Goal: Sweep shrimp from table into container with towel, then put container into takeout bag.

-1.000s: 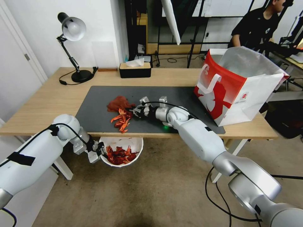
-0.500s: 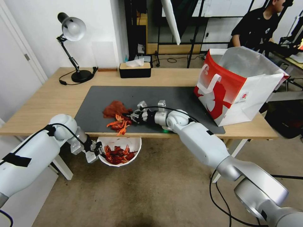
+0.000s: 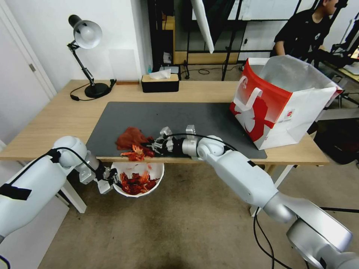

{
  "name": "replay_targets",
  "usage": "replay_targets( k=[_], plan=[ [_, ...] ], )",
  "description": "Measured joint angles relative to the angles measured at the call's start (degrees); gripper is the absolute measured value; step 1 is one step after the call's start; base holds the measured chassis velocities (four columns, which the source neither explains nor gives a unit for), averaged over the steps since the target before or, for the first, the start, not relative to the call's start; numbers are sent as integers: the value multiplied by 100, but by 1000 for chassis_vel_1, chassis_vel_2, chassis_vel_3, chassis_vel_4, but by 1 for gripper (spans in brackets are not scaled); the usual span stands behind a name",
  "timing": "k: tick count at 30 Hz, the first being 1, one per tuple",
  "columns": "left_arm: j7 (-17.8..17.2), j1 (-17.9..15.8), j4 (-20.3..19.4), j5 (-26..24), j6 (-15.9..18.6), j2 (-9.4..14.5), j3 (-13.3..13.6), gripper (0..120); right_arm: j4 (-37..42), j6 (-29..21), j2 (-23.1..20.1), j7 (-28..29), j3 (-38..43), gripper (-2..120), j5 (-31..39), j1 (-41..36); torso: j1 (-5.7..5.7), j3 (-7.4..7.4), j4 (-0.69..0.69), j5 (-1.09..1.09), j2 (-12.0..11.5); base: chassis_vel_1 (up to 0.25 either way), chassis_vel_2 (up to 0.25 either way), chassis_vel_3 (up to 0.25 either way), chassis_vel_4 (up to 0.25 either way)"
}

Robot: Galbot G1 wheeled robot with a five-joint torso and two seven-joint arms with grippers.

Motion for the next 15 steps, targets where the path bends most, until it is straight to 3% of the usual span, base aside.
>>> replay_targets(
  k=[15],
  plan=[
    [0,61,-76,-28,40,44,-22,0,737,-32,-320,112,-66,5,87,-434,1,1,1,0,0,0,0,0,0]
  ],
)
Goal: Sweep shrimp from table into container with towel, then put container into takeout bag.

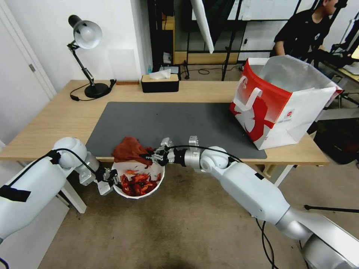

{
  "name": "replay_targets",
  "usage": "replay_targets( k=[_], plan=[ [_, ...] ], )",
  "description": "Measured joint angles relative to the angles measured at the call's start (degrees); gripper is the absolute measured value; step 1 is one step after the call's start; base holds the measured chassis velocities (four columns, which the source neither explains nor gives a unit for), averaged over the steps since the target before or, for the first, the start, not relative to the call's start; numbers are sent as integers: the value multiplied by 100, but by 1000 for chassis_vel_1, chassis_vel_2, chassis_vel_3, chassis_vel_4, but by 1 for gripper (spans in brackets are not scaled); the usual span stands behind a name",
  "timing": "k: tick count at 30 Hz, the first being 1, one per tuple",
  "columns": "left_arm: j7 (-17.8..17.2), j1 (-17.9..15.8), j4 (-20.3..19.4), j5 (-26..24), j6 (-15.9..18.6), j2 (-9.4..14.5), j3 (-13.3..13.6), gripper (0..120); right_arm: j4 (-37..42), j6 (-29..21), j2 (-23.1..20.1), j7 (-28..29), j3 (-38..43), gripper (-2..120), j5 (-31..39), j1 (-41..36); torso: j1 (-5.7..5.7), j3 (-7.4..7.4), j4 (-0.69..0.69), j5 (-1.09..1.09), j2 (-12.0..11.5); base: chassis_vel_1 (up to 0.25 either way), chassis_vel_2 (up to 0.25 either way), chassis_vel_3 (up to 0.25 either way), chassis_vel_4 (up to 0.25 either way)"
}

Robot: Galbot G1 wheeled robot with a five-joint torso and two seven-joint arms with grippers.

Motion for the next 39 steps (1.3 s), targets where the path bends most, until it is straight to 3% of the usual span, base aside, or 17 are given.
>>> replay_targets(
  k=[20,26,33,37,39],
  plan=[
    [0,103,-65,-8,10,56,-68,0,706,-60,-247,72,129,5,175,-367,0,0,0,-1,0,0,0,0,0],
    [0,145,-86,-8,17,66,-87,0,987,-94,-299,177,407,5,512,-482,0,0,0,-1,0,0,0,0,0],
    [-4,167,-121,-3,35,68,-91,0,1324,-139,-264,915,899,5,1655,-547,0,0,0,-1,0,0,0,0,0],
    [-6,218,-183,5,60,58,-94,0,1665,-54,-230,2277,1375,5,2005,-563,0,0,1,0,0,0,0,0,0],
    [-6,221,-184,5,61,58,-95,0,1687,-60,-235,2348,1395,5,1990,-568,0,0,1,0,0,0,0,0,0]
  ],
)
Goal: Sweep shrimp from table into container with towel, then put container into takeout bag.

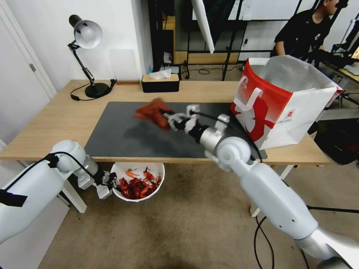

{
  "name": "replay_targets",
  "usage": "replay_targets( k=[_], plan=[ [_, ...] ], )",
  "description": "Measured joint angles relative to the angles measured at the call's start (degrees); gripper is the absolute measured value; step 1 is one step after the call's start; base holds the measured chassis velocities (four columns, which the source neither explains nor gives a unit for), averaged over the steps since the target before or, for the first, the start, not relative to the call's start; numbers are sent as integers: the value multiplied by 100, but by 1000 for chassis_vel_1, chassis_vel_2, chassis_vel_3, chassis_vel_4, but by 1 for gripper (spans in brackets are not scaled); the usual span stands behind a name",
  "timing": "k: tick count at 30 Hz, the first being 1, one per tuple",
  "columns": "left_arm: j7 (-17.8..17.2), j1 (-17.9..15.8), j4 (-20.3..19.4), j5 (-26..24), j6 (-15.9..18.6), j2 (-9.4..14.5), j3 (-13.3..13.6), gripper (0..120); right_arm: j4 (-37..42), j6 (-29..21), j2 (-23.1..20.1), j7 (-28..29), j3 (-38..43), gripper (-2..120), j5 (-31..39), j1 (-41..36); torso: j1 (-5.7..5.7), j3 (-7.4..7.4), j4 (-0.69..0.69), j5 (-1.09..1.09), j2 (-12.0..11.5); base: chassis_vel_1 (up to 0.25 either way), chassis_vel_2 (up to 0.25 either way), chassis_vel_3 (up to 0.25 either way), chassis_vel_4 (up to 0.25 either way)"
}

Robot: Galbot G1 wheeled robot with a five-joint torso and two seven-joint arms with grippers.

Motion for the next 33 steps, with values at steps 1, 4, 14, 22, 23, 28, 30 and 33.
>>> replay_targets(
  k=[1,4,14,22,23,28,30,33],
  plan=[
    [-2,13,-9,0,1,5,-11,0,112,-37,-41,388,115,5,-85,-30,0,0,0,0,0,0,0,0,0],
    [-12,25,-20,-2,3,16,-20,0,239,-91,-92,820,233,5,-196,-70,0,0,-1,1,0,0,0,0,0],
    [-55,51,-49,80,2,-53,13,0,1115,-552,-477,4384,1051,5,-734,-884,0,-1,-2,1,0,0,0,0,0],
    [-36,4,-36,88,-8,-79,53,0,1012,-558,-458,4657,997,23,-1152,-1188,0,-1,0,1,0,0,0,0,0],
    [-35,11,-35,87,-11,-78,49,0,1012,-590,-461,4696,992,26,-1161,-1189,0,-1,-1,1,0,0,0,0,0],
    [-40,50,-34,80,-22,-68,27,0,1066,-813,-469,4954,956,48,-1194,-1193,0,0,0,0,0,0,0,0,0],
    [-40,52,-34,80,-23,-69,26,0,1083,-841,-466,4983,947,53,-1196,-1195,0,0,0,0,0,0,0,0,0],
    [-44,57,-36,79,-24,-76,26,0,1129,-907,-464,5061,934,64,-1196,-1207,0,0,0,0,0,0,0,0,0]
  ],
)
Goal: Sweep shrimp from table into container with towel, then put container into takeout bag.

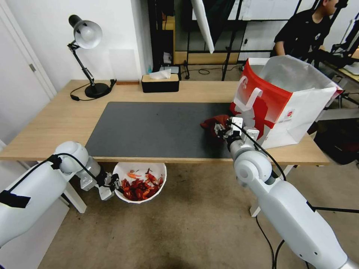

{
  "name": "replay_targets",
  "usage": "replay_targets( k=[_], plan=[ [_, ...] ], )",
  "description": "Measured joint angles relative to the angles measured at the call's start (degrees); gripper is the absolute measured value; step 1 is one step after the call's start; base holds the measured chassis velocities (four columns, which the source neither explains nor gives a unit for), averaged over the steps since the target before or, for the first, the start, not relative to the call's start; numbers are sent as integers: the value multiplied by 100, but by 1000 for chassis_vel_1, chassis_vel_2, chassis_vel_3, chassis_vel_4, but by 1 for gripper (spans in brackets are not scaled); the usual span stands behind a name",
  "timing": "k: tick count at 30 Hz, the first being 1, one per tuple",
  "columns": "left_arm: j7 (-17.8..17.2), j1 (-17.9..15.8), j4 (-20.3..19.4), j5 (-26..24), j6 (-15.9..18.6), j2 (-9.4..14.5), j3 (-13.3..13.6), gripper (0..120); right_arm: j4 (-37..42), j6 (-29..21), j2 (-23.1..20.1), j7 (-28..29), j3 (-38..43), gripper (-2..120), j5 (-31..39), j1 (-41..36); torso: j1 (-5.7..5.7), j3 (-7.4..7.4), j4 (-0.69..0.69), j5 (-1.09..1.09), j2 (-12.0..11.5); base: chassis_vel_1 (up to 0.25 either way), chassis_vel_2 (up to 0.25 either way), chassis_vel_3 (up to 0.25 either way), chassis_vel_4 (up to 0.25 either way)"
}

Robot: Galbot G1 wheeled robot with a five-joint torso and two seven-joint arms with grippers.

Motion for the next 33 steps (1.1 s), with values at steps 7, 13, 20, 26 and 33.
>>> replay_targets(
  k=[7,13,20,26,33],
  plan=[
    [-11,42,-46,-14,6,5,0,0,118,-117,-36,132,4,87,1,-123,0,0,0,0,0,0,0,0,0],
    [-15,80,-46,-14,7,16,-19,0,248,-128,-52,167,-30,100,-63,-252,0,0,0,0,0,0,0,0,0],
    [-21,144,-60,-14,14,30,-59,0,307,27,-33,110,-122,100,-410,-341,0,0,0,0,0,0,0,0,0],
    [-49,562,-227,1,44,156,-456,0,371,729,-103,-320,-339,100,-1176,-508,0,0,3,1,0,0,0,0,0],
    [-77,698,-292,33,51,194,-542,0,804,1483,-250,-820,-121,100,-2018,-1406,0,0,-4,0,0,0,0,0,0]
  ],
)
